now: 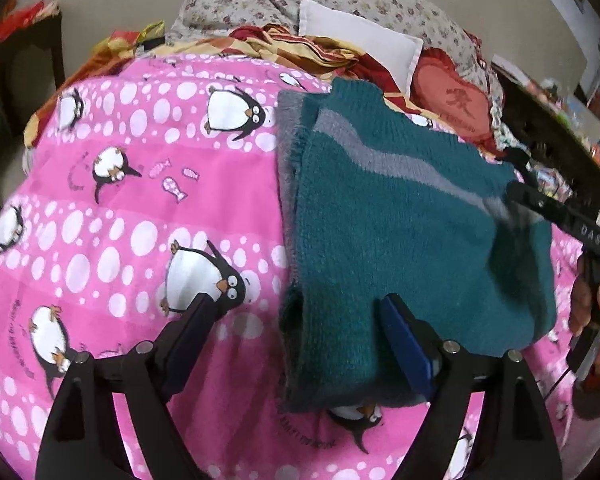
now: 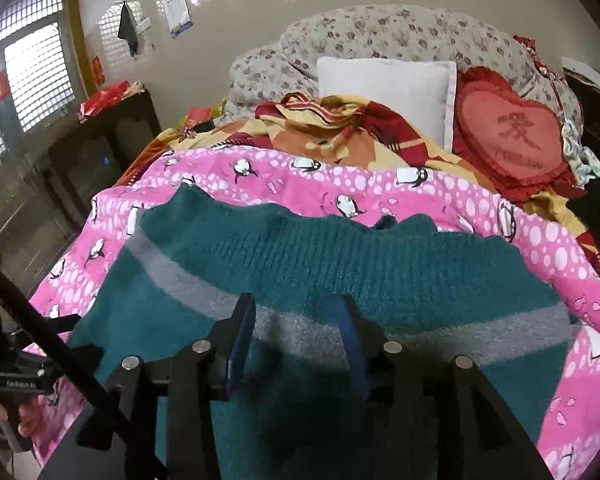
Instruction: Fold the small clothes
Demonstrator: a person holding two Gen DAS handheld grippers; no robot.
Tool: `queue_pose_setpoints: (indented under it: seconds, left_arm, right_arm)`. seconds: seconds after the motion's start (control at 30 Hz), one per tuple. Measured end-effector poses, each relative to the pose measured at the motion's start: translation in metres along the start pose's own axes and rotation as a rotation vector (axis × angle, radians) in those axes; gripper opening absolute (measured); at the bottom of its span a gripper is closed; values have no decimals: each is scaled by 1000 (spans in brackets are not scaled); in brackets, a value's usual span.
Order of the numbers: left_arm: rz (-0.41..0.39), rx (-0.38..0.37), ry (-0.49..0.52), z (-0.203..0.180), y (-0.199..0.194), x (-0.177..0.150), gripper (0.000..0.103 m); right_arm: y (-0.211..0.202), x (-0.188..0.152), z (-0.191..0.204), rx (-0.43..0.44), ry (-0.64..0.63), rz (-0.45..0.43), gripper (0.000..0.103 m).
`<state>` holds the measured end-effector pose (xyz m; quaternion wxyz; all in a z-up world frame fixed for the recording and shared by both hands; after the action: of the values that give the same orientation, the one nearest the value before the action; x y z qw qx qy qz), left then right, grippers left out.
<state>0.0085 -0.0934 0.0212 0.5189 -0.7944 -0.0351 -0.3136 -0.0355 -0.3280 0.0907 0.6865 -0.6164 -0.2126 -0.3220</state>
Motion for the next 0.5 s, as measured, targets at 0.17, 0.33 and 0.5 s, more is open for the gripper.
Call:
queue_pose_setpoints:
  seconds: [0.17, 0.33, 0.5]
  left_arm:
    - [17, -4, -33, 1, 8, 0, 85]
    - [30, -34, -41, -6, 16, 7, 85]
    - [46, -56, -52, -10, 29, 8, 87]
  right_arm:
    - [8, 5, 1, 14, 10, 0, 46]
    - [22, 7, 4, 20, 3, 13, 46]
    - [31, 9, 2, 38, 21, 11, 42]
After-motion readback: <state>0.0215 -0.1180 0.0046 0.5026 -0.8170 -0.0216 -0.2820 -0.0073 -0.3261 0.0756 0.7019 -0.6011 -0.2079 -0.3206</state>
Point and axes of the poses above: each gripper's, at about its wrist camera, not at the fingertips, and y roughly the way its jaws point, z to its left, x to its top, the point moved 3 cm from there along y, roughly the way its jaws point, and after that the axes turned 1 degree about z, right-handed, at the moved point
